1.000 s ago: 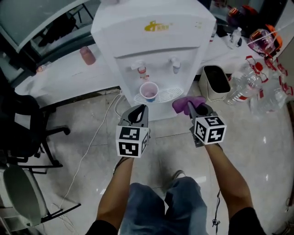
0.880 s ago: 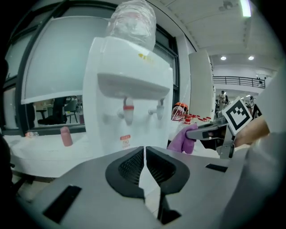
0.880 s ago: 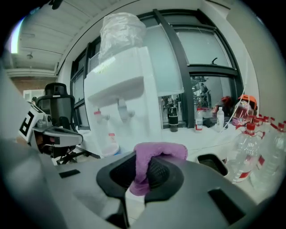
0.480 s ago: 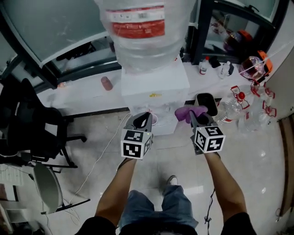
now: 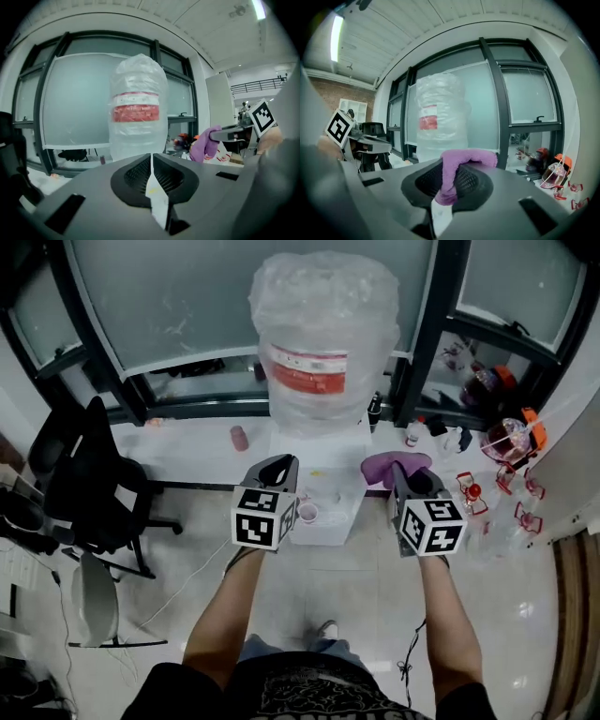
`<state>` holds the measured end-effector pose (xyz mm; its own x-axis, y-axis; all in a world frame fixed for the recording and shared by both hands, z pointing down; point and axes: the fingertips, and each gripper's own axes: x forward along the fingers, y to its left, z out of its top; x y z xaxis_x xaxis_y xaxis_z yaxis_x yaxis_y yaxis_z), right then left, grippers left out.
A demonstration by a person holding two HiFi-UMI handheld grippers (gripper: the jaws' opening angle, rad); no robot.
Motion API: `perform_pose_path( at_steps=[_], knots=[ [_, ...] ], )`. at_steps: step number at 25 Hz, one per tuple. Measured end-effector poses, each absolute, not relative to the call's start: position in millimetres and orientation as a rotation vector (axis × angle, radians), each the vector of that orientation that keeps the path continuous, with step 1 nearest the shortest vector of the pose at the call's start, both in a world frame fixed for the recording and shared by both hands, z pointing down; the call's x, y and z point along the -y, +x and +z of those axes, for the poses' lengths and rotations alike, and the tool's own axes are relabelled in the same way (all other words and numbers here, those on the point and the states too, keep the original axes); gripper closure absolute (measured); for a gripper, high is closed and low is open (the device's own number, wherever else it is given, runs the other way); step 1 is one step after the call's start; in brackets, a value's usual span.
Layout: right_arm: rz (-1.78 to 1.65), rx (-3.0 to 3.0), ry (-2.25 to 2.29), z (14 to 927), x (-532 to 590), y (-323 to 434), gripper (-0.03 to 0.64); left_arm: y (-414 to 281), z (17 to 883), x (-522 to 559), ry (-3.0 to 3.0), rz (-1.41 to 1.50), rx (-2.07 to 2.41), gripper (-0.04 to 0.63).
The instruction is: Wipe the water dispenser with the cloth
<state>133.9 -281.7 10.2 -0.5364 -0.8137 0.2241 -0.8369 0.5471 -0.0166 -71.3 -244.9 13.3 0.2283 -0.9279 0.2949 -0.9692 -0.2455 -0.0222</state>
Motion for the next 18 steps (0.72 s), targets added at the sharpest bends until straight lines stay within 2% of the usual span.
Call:
perform_pose_path(
  at_steps=[6,18],
  knots=[
    [0.105,2.702,1.304,-35,276,125,0.571,-61,-23,239,2.326,0.309,1.903,0.558],
    [0.008,2.710,1.233,-31,279,124,0.571,-52,-7,234,2.279,0.340,1.921,0.558]
  ],
)
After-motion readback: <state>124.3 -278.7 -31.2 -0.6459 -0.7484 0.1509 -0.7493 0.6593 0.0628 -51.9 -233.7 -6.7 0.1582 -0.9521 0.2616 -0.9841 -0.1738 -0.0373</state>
